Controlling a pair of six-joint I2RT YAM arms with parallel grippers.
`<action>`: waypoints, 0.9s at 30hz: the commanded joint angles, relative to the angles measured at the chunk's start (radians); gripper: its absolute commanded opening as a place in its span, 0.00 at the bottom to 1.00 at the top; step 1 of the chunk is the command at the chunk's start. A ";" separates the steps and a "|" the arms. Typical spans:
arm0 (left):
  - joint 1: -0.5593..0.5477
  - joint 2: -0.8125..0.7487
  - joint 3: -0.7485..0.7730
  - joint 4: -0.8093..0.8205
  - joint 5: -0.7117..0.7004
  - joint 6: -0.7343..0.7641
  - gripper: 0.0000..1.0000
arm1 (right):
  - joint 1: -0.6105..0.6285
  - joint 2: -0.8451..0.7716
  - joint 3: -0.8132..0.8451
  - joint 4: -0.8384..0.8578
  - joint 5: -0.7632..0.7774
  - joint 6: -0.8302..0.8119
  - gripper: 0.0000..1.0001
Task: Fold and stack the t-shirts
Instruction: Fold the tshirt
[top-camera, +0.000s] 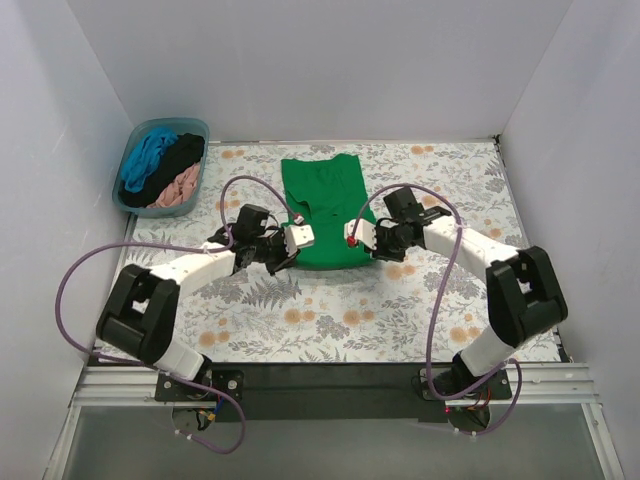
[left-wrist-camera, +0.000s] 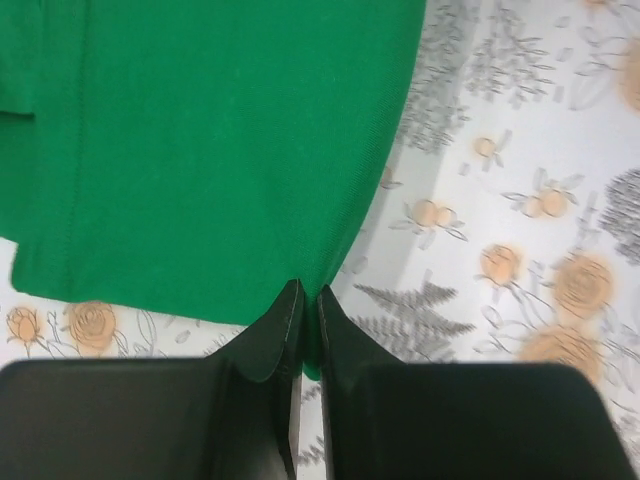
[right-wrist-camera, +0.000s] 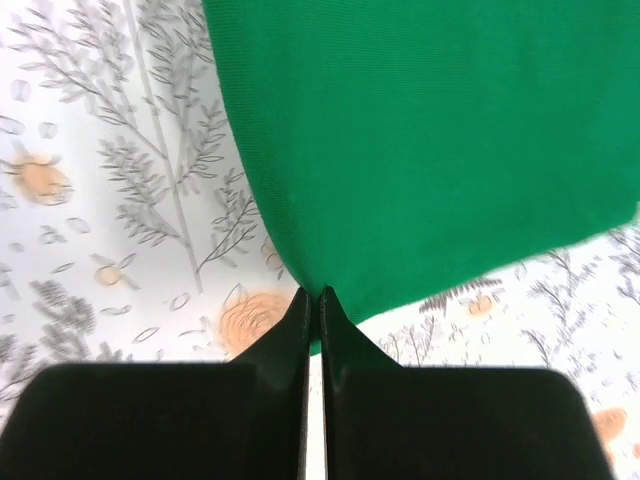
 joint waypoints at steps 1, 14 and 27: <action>0.002 -0.125 -0.055 -0.102 0.034 0.005 0.00 | 0.012 -0.133 -0.043 -0.112 -0.022 0.041 0.01; -0.079 -0.500 -0.061 -0.643 0.182 -0.007 0.00 | 0.129 -0.512 -0.197 -0.356 -0.108 0.129 0.01; 0.132 -0.307 0.190 -0.629 0.283 -0.033 0.00 | 0.092 -0.174 0.229 -0.404 -0.085 0.038 0.01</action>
